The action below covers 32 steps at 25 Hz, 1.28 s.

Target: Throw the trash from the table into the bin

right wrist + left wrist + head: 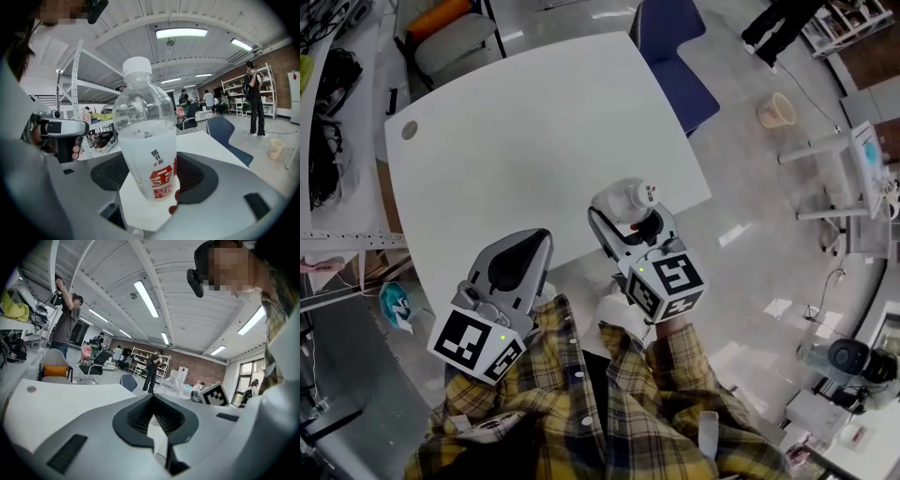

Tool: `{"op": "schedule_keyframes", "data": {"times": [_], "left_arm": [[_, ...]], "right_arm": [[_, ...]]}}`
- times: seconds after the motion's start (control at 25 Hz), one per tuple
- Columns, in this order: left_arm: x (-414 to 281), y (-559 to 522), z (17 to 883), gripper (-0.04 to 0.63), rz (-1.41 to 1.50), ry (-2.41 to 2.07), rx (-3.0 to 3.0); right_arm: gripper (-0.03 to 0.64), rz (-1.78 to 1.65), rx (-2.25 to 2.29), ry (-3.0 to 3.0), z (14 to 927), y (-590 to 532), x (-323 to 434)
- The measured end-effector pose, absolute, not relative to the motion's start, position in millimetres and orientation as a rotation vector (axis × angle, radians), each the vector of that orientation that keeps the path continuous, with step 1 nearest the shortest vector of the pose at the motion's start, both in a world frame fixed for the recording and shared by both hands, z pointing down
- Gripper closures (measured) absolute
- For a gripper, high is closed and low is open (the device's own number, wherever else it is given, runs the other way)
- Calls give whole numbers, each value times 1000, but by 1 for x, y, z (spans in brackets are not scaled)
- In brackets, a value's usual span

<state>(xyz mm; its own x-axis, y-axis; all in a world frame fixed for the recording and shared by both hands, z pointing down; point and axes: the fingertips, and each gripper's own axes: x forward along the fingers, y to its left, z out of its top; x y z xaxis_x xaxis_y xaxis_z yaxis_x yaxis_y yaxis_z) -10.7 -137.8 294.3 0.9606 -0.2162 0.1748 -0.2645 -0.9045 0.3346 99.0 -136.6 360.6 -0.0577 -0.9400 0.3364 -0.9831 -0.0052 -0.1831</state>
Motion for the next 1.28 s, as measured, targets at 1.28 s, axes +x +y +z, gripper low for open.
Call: {"op": "schedule_keyframes", "data": {"times": [1.28], "left_arm": [[155, 79, 355, 588, 222, -391, 2632]], "right_arm": [[318, 648, 1978, -2113, 424, 90, 259]]}}
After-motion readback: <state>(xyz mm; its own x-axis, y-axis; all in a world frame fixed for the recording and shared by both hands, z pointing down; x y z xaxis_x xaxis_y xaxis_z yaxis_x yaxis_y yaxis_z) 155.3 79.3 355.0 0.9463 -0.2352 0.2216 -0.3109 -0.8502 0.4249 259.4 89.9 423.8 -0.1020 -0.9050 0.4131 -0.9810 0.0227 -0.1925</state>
